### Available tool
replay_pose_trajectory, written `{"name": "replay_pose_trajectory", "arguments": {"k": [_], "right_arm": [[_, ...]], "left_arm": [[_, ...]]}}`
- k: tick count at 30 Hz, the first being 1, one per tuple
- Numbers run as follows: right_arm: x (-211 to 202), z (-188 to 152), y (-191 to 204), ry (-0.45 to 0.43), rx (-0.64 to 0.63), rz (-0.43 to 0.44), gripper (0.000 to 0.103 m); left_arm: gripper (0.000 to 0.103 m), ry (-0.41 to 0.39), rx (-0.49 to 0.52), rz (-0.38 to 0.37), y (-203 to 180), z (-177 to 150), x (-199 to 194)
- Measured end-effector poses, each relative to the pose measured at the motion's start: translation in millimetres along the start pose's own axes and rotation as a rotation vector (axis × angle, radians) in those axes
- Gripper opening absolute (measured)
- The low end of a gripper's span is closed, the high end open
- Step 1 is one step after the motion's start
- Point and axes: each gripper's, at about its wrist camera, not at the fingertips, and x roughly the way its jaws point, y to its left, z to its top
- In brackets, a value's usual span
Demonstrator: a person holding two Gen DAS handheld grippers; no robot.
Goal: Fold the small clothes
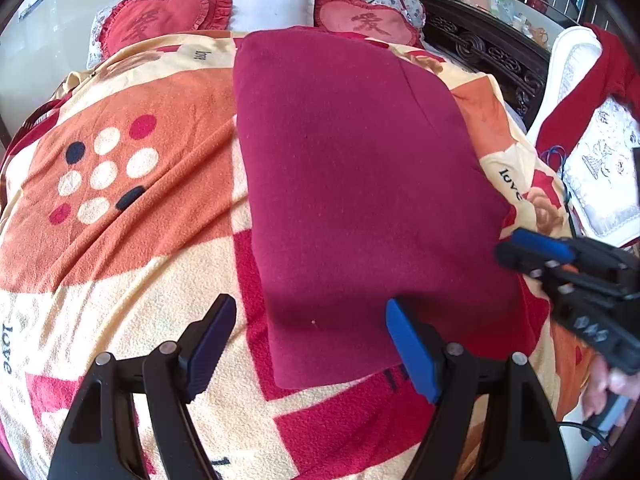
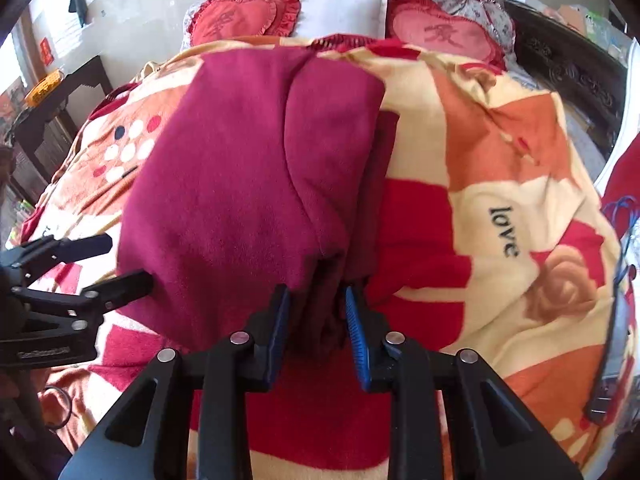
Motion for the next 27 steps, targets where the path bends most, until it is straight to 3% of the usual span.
{"name": "replay_pose_trajectory", "arguments": {"k": [3,7,11,12,13,16,19,24,26,27], "right_arm": [[-18,5,-7,-0.046,0.043,0.036,0.011],[-22,16,-13,-0.101,0.099,0.011,0.026],[3,27,-11,-0.051,0.098,0.036,0.024],[9,27,-10,-0.031,0.096,0.046,0.006],[10,27,-8,-0.028,0.095,0.057,0.000],[2,22,-4,-0.071,0.054,0.007,0.000],[19,15,-6,-0.025,0.042,-0.033,0.000],[9,12,-11,-0.046,0.087,0.014,0.000],[3,13,-15,-0.052,0.114,0.045,0.005],[1,14,-16,-0.058,0.128,0.048,0.012]], "left_arm": [[0.081,-0.002,-0.010,-0.003,1,0,0],[0.081,0.002,-0.018,-0.009,-1,-1,0],[0.081,0.004,-0.008,-0.007,-2,-2,-1],[0.081,0.005,-0.008,-0.006,-1,-2,-1],[0.081,0.003,-0.010,-0.004,0,-2,-2],[0.081,-0.006,-0.021,0.002,5,-1,-4],[0.081,0.005,-0.043,-0.002,9,0,-1],[0.081,0.003,-0.044,-0.002,9,-1,0],[0.081,0.001,-0.051,-0.009,9,-1,0],[0.081,0.001,-0.055,-0.011,11,-1,0]]}}
